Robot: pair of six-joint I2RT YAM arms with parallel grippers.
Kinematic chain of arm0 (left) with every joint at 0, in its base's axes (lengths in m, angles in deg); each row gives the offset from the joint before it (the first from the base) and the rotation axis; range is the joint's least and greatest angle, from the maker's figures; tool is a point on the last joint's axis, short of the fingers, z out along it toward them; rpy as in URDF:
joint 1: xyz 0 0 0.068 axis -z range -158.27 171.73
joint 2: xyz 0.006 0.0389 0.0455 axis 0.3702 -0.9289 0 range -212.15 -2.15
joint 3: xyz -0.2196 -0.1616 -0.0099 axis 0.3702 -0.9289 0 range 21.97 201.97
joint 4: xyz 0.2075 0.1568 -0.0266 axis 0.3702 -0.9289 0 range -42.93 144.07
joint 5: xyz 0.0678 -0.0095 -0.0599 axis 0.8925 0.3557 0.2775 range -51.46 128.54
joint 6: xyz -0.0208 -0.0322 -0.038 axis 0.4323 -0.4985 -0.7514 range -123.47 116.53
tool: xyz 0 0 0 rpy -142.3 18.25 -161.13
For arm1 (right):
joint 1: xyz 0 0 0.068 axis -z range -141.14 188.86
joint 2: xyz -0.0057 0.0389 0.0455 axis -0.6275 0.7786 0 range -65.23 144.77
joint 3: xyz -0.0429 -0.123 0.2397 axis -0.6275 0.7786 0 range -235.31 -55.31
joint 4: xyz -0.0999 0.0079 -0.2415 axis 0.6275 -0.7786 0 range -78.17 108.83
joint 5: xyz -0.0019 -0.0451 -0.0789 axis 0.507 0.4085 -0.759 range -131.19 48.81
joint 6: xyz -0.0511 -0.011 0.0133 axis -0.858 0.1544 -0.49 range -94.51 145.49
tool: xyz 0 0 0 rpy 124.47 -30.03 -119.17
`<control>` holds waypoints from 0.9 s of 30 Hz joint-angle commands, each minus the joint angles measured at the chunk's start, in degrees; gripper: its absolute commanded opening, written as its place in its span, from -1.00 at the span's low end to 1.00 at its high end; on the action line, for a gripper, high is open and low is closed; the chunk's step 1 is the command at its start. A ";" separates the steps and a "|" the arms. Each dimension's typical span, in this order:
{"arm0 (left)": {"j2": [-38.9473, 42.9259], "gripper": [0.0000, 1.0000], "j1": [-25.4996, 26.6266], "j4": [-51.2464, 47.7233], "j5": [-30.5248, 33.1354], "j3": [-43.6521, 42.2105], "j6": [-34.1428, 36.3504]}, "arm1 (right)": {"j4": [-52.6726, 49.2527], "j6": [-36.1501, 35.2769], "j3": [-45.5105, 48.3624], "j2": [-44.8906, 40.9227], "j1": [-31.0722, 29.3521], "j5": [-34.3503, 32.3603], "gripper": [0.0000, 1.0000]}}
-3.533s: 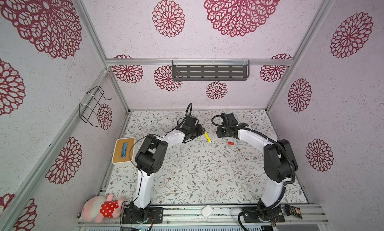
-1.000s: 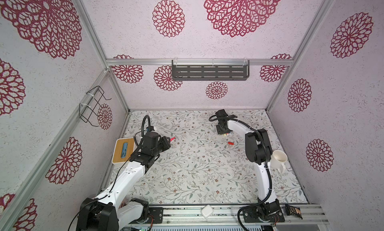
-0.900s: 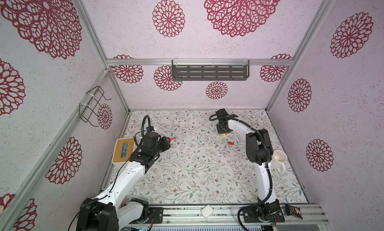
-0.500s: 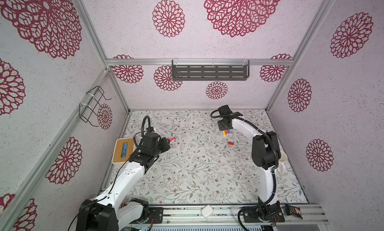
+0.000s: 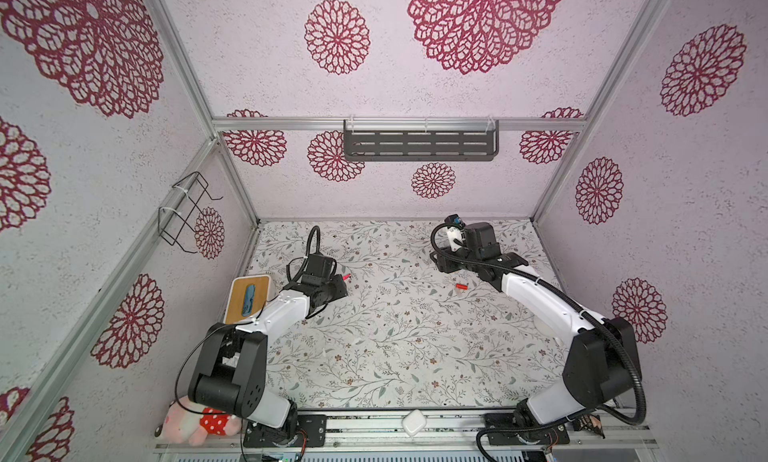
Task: Insert the pens into the pen caps
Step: 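Raise the open right gripper while the left gripper moves over the pink highlighter, then lower the left gripper over the pink highlighter and white marker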
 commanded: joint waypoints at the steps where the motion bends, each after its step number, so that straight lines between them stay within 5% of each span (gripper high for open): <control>1: -4.01 -0.01 -1.08 -1.84 1.84 3.93 3.24 | 3.54 -1.61 4.12 -3.76 -0.34 2.61 0.23; 27: -16.12 -0.10 -1.35 -6.24 4.69 11.69 7.02 | 7.79 2.42 16.98 -10.36 -0.38 3.73 0.23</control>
